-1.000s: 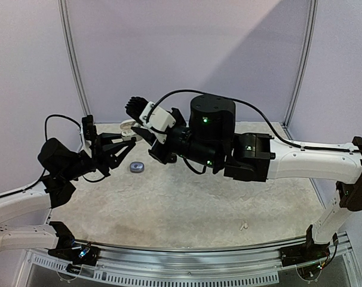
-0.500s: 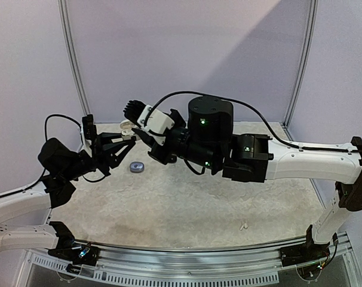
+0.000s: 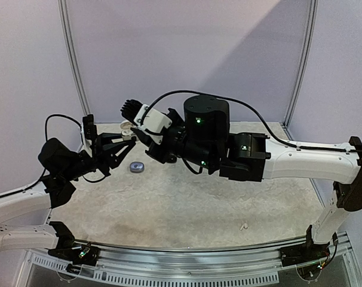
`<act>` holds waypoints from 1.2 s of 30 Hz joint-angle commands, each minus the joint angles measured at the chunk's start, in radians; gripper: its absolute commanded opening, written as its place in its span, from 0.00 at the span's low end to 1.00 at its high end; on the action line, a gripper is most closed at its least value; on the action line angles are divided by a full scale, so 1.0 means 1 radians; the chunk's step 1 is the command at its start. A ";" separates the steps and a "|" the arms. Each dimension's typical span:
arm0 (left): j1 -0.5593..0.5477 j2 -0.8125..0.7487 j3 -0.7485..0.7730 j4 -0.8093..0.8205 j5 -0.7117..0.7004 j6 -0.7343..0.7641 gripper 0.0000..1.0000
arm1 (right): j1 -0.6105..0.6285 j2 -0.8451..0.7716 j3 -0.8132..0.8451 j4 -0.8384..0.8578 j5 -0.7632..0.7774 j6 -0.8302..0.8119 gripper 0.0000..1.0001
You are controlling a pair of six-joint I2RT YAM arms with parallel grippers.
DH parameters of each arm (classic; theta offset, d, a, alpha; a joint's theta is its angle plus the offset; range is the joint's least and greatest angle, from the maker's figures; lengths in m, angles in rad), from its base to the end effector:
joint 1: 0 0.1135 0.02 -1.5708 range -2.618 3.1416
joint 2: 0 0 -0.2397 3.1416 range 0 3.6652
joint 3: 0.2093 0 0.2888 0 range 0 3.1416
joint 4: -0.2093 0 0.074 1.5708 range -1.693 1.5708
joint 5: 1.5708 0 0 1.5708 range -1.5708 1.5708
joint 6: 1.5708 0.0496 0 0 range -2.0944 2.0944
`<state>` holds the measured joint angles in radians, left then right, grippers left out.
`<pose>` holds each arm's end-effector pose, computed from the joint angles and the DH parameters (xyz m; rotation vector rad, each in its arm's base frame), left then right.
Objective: Insert the wireless bluetooth earbuds into the charging case
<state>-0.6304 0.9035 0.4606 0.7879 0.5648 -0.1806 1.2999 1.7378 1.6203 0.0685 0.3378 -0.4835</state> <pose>0.1957 -0.1757 0.2741 0.7820 1.1042 -1.0351 0.1411 0.4466 0.3704 -1.0870 1.2129 0.3560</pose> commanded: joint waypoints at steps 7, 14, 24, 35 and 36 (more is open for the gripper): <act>-0.017 -0.003 0.003 0.037 0.037 -0.004 0.00 | -0.014 0.033 0.041 -0.068 0.051 0.036 0.25; -0.017 -0.006 0.003 0.034 0.026 -0.040 0.00 | -0.022 0.049 0.081 -0.119 0.074 0.073 0.27; -0.017 -0.007 -0.001 0.034 -0.003 -0.136 0.00 | -0.024 0.090 0.155 -0.181 0.087 0.104 0.31; -0.017 -0.008 -0.004 0.027 -0.032 -0.172 0.00 | -0.031 0.094 0.180 -0.223 0.049 0.134 0.37; -0.017 -0.007 -0.003 0.026 -0.032 -0.173 0.00 | -0.032 0.096 0.183 -0.228 0.043 0.140 0.38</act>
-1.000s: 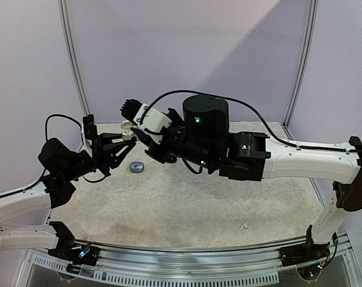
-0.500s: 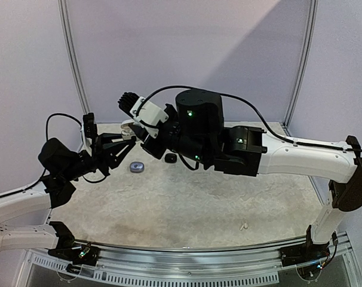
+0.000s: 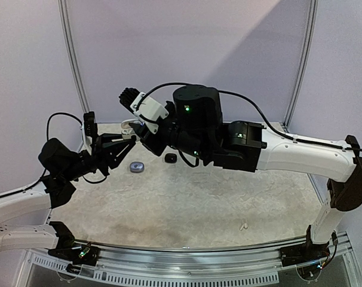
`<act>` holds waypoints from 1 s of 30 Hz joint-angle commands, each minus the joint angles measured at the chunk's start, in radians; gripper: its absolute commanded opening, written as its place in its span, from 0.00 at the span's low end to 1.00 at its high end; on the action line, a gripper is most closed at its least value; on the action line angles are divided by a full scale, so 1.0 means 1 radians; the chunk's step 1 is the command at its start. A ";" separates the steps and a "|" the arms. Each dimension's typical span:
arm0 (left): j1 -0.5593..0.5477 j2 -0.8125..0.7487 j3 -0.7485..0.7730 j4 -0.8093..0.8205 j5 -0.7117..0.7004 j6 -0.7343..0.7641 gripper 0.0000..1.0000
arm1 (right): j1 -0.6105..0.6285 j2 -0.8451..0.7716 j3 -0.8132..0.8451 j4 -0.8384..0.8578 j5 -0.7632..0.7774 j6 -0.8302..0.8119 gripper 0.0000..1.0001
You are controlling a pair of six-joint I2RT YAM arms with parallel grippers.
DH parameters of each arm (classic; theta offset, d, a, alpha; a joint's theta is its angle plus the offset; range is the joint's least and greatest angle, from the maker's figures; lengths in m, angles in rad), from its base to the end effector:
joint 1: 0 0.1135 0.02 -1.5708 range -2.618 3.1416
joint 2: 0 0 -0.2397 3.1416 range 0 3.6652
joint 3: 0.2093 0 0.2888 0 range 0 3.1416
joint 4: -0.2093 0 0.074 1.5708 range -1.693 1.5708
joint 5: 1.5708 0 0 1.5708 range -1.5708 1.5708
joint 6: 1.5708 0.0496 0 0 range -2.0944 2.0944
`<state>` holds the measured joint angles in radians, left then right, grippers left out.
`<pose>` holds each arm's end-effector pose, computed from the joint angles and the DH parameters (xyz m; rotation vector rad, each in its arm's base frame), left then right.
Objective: Insert the wireless bluetooth earbuds into the charging case
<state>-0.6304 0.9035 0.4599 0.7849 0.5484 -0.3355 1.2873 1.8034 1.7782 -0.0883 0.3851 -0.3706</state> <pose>0.1965 -0.1754 0.2737 0.6896 1.1862 -1.1559 0.1517 0.4541 0.3860 -1.0312 1.3378 0.3662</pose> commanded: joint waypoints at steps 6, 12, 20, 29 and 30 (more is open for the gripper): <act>-0.017 -0.007 0.000 0.027 -0.018 -0.024 0.00 | -0.029 0.050 0.066 -0.116 -0.025 0.068 0.41; -0.017 -0.011 -0.002 0.020 -0.021 -0.025 0.00 | -0.033 0.073 0.103 -0.139 -0.054 0.101 0.53; -0.017 -0.006 -0.002 0.014 -0.028 -0.026 0.00 | -0.034 0.070 0.131 -0.156 -0.080 0.120 0.62; -0.017 -0.014 -0.013 0.004 -0.072 -0.028 0.00 | -0.035 -0.016 0.171 -0.043 -0.082 0.220 0.74; -0.016 -0.015 -0.016 0.004 -0.075 -0.030 0.00 | -0.035 -0.044 0.170 -0.030 -0.075 0.237 0.75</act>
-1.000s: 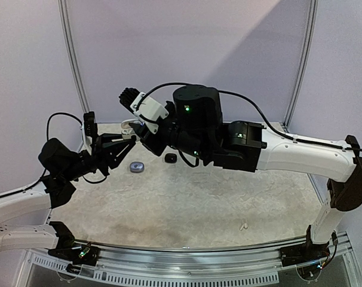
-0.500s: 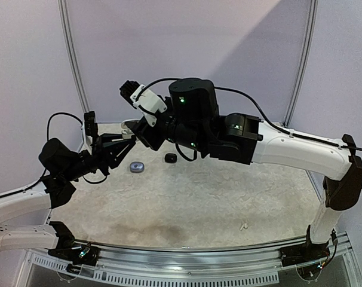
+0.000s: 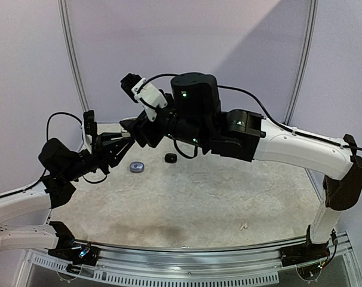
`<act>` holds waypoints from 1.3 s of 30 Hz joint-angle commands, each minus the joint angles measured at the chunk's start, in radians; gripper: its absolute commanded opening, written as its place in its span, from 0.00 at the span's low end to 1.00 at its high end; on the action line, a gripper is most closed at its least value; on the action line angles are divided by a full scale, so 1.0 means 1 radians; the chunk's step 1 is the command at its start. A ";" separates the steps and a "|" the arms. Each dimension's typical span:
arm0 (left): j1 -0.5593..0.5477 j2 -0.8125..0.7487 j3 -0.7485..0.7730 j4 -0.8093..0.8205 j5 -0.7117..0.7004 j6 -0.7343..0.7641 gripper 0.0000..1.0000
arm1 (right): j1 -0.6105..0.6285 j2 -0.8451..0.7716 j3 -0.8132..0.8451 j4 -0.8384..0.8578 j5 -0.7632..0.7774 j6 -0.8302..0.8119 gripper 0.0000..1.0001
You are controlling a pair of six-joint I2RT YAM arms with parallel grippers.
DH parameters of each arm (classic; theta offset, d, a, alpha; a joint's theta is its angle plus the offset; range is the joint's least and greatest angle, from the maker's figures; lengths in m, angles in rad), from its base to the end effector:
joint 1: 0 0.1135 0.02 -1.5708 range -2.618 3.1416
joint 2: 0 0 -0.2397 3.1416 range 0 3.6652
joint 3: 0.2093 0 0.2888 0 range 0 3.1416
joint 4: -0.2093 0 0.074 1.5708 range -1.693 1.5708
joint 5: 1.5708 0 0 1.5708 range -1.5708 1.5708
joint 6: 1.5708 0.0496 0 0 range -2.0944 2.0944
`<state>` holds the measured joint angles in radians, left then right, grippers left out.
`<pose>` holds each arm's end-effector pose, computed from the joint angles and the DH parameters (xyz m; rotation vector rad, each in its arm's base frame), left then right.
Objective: Insert the wireless bluetooth earbuds into the charging case
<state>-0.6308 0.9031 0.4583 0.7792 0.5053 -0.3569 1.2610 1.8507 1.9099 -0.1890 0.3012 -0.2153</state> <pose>0.1985 -0.1747 0.2729 0.6386 1.2113 -1.1505 0.1619 0.4574 0.4048 -0.9807 1.4160 0.5240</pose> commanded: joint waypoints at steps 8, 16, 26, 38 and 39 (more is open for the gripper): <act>-0.003 -0.008 -0.019 0.022 -0.045 -0.008 0.00 | -0.027 -0.237 0.084 -0.295 0.498 0.526 0.79; 0.037 0.028 -0.021 0.070 -0.047 -0.022 0.00 | -0.150 -0.350 -0.192 -1.148 0.423 1.491 0.81; 0.039 0.019 -0.023 0.062 -0.017 -0.004 0.00 | -0.194 -0.337 -0.714 -1.018 -0.126 1.712 0.83; 0.039 0.000 -0.044 0.068 -0.015 -0.007 0.00 | -0.222 -0.314 -1.066 -0.581 -0.249 1.920 0.58; 0.038 -0.001 -0.047 0.075 -0.013 -0.004 0.00 | -0.222 -0.313 -1.071 -0.589 -0.250 1.931 0.57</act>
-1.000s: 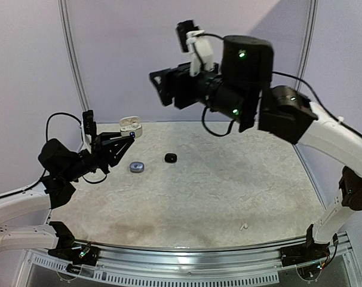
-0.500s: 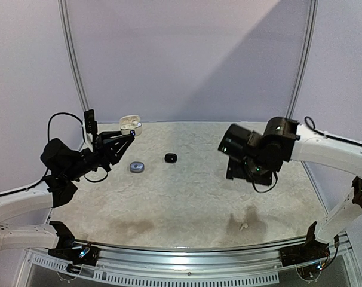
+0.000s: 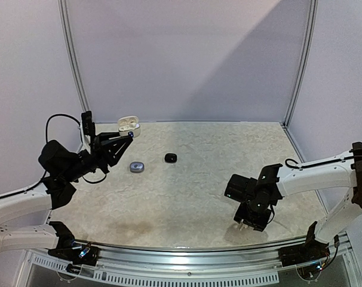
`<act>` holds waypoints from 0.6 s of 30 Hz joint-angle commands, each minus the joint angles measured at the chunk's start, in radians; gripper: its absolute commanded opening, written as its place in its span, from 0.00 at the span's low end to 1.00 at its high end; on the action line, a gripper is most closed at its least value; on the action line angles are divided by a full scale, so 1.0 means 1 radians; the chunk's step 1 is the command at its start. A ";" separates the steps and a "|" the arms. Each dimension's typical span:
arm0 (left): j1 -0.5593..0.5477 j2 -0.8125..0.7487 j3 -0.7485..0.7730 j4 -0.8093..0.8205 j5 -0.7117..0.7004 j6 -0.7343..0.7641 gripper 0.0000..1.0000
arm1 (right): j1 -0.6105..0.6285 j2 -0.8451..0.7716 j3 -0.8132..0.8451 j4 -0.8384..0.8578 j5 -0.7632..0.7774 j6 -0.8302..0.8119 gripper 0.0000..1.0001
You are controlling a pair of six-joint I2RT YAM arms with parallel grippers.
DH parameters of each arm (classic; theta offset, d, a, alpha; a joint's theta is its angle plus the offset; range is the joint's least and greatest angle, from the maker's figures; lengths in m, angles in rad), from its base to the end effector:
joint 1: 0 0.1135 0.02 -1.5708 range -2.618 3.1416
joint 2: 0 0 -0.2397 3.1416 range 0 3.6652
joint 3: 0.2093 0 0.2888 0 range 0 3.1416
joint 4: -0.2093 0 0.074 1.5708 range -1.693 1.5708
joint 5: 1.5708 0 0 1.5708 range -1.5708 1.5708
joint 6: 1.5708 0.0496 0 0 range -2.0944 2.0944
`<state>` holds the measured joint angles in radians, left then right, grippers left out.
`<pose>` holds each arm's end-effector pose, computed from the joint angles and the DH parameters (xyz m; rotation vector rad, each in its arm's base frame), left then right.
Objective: Insert the wireless bluetooth earbuds into the charging case
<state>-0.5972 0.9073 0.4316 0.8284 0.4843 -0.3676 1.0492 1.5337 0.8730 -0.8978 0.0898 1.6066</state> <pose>0.2034 -0.1662 0.2670 0.5903 1.2062 -1.1190 0.1396 0.2340 0.1037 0.8403 2.9335 -0.0148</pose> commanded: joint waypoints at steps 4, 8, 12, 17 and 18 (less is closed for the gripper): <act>0.002 -0.026 -0.044 0.044 0.012 0.030 0.00 | -0.010 0.025 -0.047 0.087 -0.037 0.118 0.49; -0.003 -0.043 -0.051 0.046 0.028 0.042 0.00 | -0.010 0.031 -0.093 0.163 -0.047 0.133 0.46; -0.003 -0.042 -0.050 0.053 0.025 0.043 0.00 | -0.010 0.034 -0.126 0.211 -0.041 0.158 0.46; -0.004 -0.048 -0.050 0.051 0.029 0.037 0.00 | -0.010 0.067 -0.088 0.115 -0.054 0.117 0.45; -0.004 -0.048 -0.050 0.051 0.030 0.038 0.00 | -0.009 0.074 -0.076 0.084 -0.061 0.097 0.45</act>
<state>-0.5980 0.8745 0.3916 0.8555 0.5045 -0.3408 1.0454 1.5410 0.8021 -0.7761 0.0509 1.7306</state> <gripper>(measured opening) 0.219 0.456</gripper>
